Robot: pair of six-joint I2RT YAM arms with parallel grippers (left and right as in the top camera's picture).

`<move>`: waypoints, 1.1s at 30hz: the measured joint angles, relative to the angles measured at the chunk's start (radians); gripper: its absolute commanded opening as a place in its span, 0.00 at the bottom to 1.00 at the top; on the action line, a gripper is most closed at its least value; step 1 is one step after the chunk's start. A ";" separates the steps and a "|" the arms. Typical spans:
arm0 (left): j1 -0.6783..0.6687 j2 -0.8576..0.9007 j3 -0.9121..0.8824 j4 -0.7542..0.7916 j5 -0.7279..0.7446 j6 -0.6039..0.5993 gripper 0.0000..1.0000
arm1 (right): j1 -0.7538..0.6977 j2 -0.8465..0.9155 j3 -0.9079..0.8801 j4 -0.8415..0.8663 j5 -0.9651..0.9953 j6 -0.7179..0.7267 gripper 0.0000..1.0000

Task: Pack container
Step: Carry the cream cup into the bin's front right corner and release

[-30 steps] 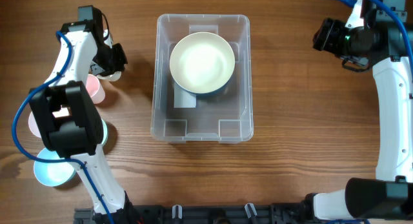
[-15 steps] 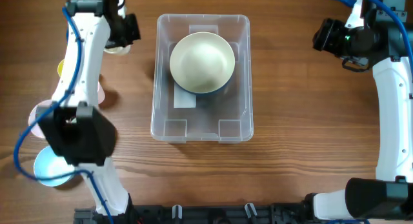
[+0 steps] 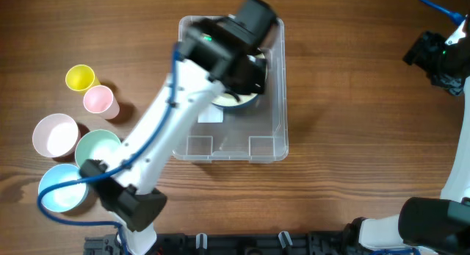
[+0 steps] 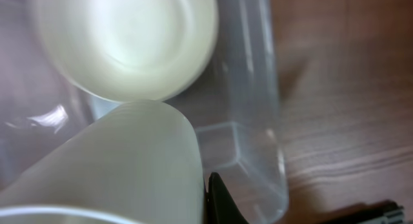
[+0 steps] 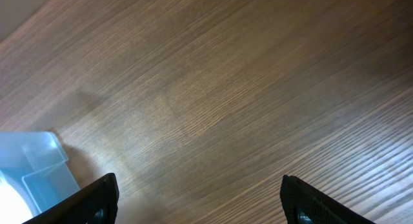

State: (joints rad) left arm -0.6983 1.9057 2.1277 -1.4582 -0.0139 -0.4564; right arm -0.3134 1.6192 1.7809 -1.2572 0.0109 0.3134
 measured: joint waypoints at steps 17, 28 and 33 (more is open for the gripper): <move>-0.125 0.065 -0.512 0.402 0.148 -0.185 0.04 | 0.004 0.000 0.000 -0.003 -0.003 0.000 0.82; -0.125 0.066 -0.552 0.437 0.154 -0.167 0.56 | 0.004 0.000 0.000 -0.003 -0.003 0.000 0.81; -0.094 0.054 -0.424 0.365 0.122 -0.092 0.67 | 0.004 0.000 0.000 -0.004 -0.003 0.000 0.81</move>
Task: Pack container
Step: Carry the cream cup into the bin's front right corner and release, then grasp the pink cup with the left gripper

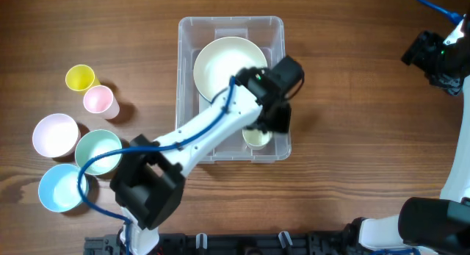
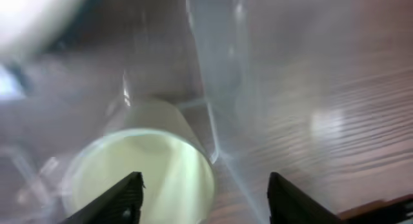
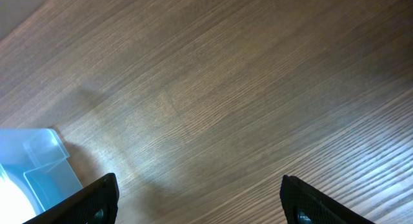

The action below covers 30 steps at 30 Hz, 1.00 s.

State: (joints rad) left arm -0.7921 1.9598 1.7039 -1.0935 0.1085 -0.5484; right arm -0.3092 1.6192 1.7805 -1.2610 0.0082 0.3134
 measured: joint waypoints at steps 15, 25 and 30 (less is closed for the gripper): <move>0.820 -0.272 0.080 -0.240 -0.291 0.065 0.76 | 0.000 0.000 0.000 0.000 0.000 0.000 0.81; 0.964 -0.067 -0.118 -0.058 -0.286 0.065 0.77 | 0.000 0.000 0.000 0.001 0.000 0.000 0.81; 0.964 0.060 -0.121 0.012 -0.283 0.066 0.63 | 0.000 0.000 0.000 0.001 0.000 0.000 0.81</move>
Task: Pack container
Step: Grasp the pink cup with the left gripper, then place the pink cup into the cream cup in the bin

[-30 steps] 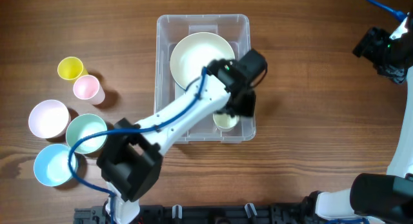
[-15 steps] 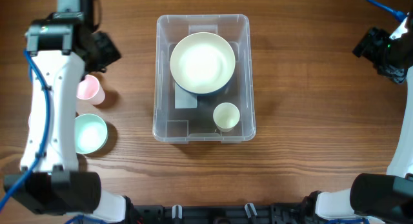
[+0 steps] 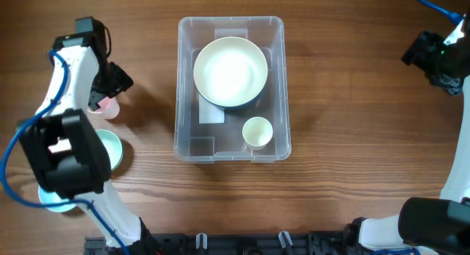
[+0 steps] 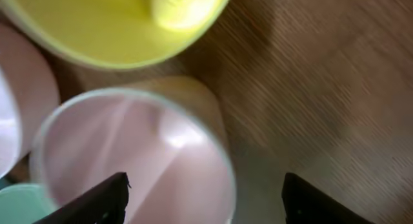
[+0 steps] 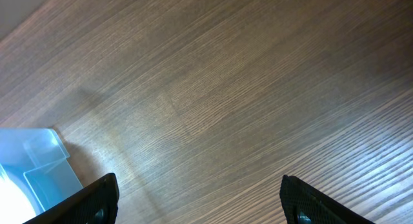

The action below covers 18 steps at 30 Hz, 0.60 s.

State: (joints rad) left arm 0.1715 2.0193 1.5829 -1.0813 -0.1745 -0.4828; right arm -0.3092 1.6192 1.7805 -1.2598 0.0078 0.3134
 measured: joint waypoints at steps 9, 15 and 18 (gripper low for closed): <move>0.000 0.046 -0.006 0.016 0.027 0.071 0.04 | 0.000 0.000 0.000 0.000 0.000 0.000 0.81; -0.031 0.043 -0.006 0.008 0.031 0.084 0.04 | 0.000 0.000 0.000 0.000 0.000 0.000 0.81; -0.076 0.012 0.023 -0.034 0.034 0.106 0.04 | 0.000 0.000 0.000 0.002 0.000 -0.004 0.82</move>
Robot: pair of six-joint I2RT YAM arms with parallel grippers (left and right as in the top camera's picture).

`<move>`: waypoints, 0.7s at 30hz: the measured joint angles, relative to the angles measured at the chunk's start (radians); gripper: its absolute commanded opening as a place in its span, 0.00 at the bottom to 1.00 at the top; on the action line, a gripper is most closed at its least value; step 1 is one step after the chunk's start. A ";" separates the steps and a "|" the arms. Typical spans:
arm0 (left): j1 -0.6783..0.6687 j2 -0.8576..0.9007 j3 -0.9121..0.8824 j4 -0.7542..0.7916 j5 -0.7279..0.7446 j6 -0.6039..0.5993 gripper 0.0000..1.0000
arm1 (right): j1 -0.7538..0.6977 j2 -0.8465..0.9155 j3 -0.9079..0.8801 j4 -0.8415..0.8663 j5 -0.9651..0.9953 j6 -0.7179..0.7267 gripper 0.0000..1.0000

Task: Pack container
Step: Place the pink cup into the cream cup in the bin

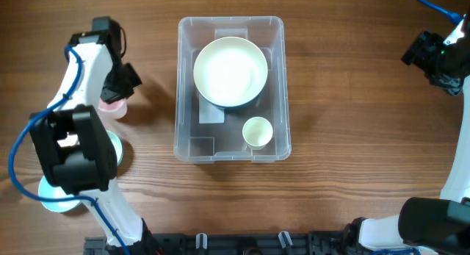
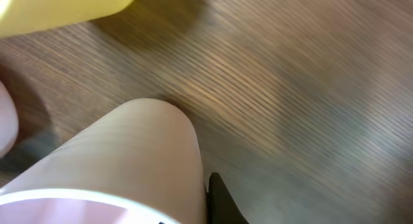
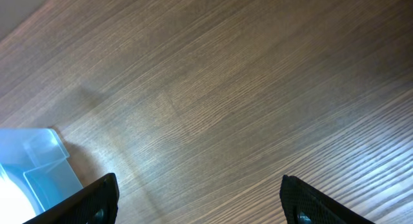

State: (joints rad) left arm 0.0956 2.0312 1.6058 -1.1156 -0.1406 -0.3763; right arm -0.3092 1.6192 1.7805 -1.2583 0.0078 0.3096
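Note:
The clear plastic container (image 1: 279, 93) stands at mid table, holding a cream bowl (image 1: 230, 70) and a small cream cup (image 1: 257, 131). Left of it, my left gripper (image 1: 116, 93) is shut on the pink cup (image 1: 111, 108). In the left wrist view the pink cup (image 2: 129, 159) fills the lower left, one finger (image 2: 219, 201) pressed to its side and the other hidden behind it. The yellow cup (image 2: 51, 8) shows at the top edge there. My right gripper (image 3: 200, 198) hangs open over bare wood at the far right.
Under my left arm a green bowl (image 1: 116, 148) and a blue bowl (image 1: 50, 200) show only as slivers at the table's left front. A corner of the container (image 3: 32, 166) shows in the right wrist view.
My left gripper was open around the pink cup's rim and is now shut on that cup, which sits slightly nearer the container. The right arm has not moved.
My left gripper held the small cream cup over the container beside the cream bowl. Then it stood open over that cup in the container's front right corner. Then it was open at the pink cup on the left, and now it grips that cup.

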 measured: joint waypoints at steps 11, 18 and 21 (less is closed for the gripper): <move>-0.447 -0.454 0.257 -0.143 0.016 -0.045 0.04 | 0.000 0.000 0.000 0.002 0.000 -0.005 0.85; -0.785 -0.337 0.257 -0.135 0.106 -0.161 0.04 | 0.000 0.000 0.000 0.001 0.000 -0.005 0.85; -0.863 -0.248 0.256 -0.135 0.171 -0.188 0.04 | 0.000 0.000 0.000 0.001 0.000 -0.005 0.85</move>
State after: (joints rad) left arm -0.7673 1.7828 1.8622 -1.2510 0.0299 -0.5640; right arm -0.3092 1.6192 1.7805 -1.2572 0.0078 0.3050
